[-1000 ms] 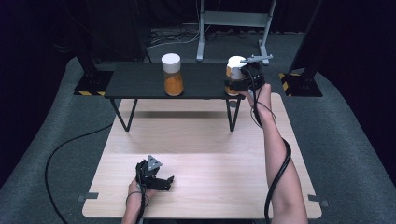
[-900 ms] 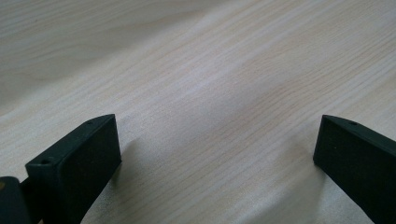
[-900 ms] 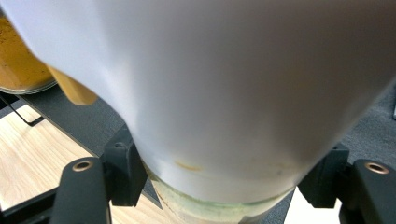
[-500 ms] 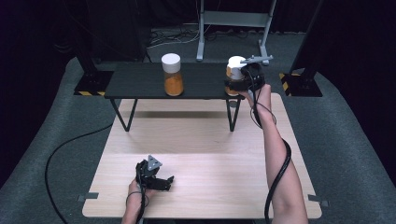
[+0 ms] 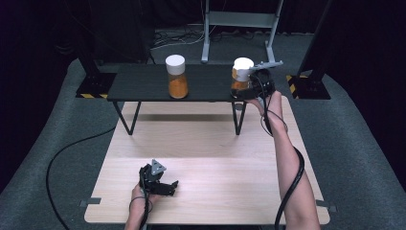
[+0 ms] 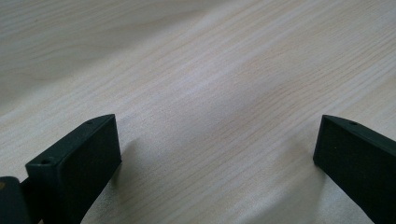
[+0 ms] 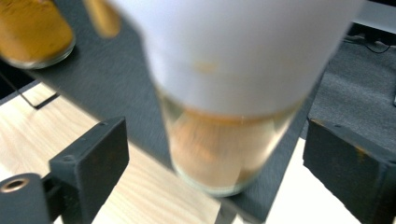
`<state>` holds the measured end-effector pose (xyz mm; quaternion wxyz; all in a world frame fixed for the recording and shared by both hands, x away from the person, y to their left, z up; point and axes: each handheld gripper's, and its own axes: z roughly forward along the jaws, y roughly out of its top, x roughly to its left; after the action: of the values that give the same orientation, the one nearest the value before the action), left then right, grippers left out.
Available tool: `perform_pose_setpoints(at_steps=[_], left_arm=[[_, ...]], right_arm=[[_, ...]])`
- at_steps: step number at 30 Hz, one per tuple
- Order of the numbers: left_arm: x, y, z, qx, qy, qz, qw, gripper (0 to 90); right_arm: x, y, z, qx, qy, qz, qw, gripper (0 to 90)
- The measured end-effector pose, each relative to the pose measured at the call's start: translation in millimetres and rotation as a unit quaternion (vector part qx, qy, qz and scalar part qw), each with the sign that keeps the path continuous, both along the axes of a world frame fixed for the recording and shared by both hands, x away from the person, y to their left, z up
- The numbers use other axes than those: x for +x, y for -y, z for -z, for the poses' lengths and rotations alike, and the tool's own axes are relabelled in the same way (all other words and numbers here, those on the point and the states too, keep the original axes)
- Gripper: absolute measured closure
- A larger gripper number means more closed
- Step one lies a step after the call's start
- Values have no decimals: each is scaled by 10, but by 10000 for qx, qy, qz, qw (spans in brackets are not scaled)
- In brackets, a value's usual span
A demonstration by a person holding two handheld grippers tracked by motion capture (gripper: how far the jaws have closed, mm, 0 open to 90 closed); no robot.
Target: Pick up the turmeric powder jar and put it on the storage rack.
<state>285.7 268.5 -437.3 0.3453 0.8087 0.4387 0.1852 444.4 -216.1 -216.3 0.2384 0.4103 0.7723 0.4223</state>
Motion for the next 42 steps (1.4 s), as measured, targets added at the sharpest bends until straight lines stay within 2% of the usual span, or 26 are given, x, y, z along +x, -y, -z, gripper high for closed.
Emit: perform_pose_setpoints(at_steps=[5, 9, 15, 22, 28, 33, 37, 40, 42], left_arm=[[0, 0, 0, -1, 0, -1, 10000, 1], [0, 0, 0, -1, 0, -2, 10000, 1], [-1, 1, 1, -2, 1, -3, 10000, 1], [0, 1, 1, -2, 1, -3, 10000, 1], [-1, 1, 1, -2, 3, -3, 10000, 1], [0, 1, 1, -2, 3, -2, 10000, 1], [-1, 1, 1, -2, 3, -2, 10000, 1], [0, 0, 0, -1, 1, 0, 10000, 1], [1, 0, 0, -3, 0, -1, 10000, 0]], right_arm=[[-223, 73, 16, -48, 33, 4, 10000, 30], [-399, 129, 85, -61, 80, 3, 9999, 25], [-679, 221, 321, -20, 69, -29, 10000, 11], [-959, 305, 678, -47, 10, 53, 10000, 5], [-1152, 371, 1041, -12, -187, 131, 9997, 0], [-1330, 435, 1455, 148, -382, 265, 9988, 0], [-1437, 454, 1801, 197, -629, 435, 9969, 0], [-1512, 470, 1990, 270, -748, 524, 9954, 0], [-1557, 453, 2054, 238, -754, 584, 9952, 0]])
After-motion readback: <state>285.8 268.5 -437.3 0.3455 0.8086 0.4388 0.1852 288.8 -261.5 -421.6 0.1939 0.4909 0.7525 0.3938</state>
